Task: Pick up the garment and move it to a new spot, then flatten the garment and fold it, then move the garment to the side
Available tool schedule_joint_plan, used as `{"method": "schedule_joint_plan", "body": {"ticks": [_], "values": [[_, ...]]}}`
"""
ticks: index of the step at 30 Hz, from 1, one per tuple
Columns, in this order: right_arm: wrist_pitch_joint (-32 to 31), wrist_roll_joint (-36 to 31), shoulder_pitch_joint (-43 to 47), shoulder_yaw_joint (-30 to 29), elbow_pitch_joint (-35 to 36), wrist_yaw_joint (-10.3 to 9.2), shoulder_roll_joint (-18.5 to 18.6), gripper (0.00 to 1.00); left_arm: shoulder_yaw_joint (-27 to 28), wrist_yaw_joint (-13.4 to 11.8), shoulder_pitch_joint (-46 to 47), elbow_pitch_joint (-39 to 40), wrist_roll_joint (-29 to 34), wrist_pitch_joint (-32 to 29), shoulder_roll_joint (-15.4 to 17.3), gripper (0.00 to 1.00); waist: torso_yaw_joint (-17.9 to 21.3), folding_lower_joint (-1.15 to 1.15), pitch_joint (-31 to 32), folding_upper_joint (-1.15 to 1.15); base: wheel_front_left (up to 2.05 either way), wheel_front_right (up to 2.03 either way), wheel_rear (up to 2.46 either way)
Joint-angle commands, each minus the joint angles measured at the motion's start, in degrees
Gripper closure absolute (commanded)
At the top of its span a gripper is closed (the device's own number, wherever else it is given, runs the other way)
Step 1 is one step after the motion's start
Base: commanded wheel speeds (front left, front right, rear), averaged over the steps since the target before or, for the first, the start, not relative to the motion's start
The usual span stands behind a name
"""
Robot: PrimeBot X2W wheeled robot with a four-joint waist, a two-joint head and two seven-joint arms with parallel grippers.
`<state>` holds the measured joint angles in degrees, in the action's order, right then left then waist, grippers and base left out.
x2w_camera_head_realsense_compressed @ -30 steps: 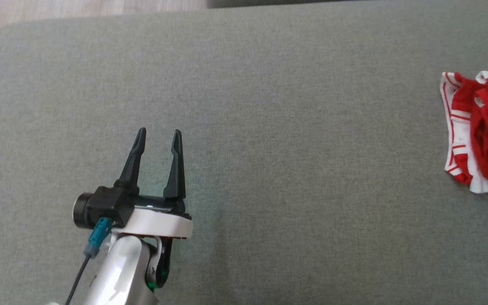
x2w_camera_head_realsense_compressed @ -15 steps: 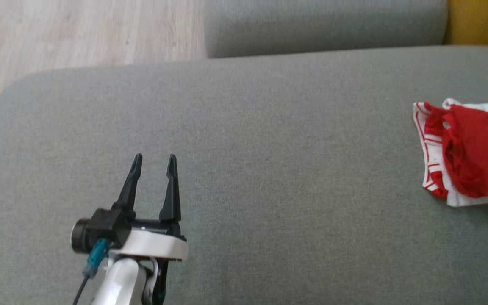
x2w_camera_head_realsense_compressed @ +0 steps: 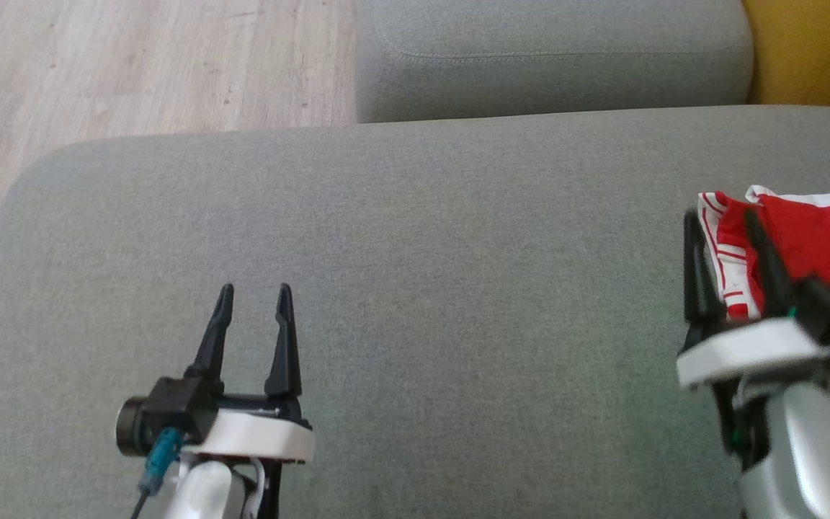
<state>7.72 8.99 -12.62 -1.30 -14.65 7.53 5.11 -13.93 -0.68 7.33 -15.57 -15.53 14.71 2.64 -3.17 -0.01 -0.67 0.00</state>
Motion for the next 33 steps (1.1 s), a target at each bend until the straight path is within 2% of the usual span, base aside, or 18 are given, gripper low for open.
{"method": "schedule_joint_plan", "body": {"ticks": [1, 11, 20, 33], "values": [[2.1, -0.6, 0.8, 0.6, 1.0, -0.04, -0.8, 0.0, 1.7, -0.2, 0.7, 2.1, 0.7, 0.3, 0.2, 0.0, -0.2, 0.01, 0.0, 0.0, 0.0, 0.0, 0.0], [6.6, -1.1, 7.3, 3.6, -3.6, -0.04, -2.2, 0.0, 1.2, -0.8, -0.7, 1.7, 1.1, 0.3, 0.2, 0.0, -0.7, 0.01, 0.6, 0.0, 0.0, 0.0, 0.0], [7.2, -1.5, 7.4, 5.1, -4.2, -0.04, -2.2, 0.0, 1.7, -1.5, -0.8, 1.6, 0.6, 0.3, 0.2, 0.0, -0.5, 0.01, 0.8, 0.0, 0.0, 0.0, 0.0], [7.3, -1.2, 7.4, 5.2, -3.3, -0.04, -2.2, 0.0, 1.6, -1.2, -0.4, 0.6, -0.4, 0.3, 0.2, 0.0, -0.1, 0.01, 0.8, 0.0, 0.0, 0.0, 0.0]]}}
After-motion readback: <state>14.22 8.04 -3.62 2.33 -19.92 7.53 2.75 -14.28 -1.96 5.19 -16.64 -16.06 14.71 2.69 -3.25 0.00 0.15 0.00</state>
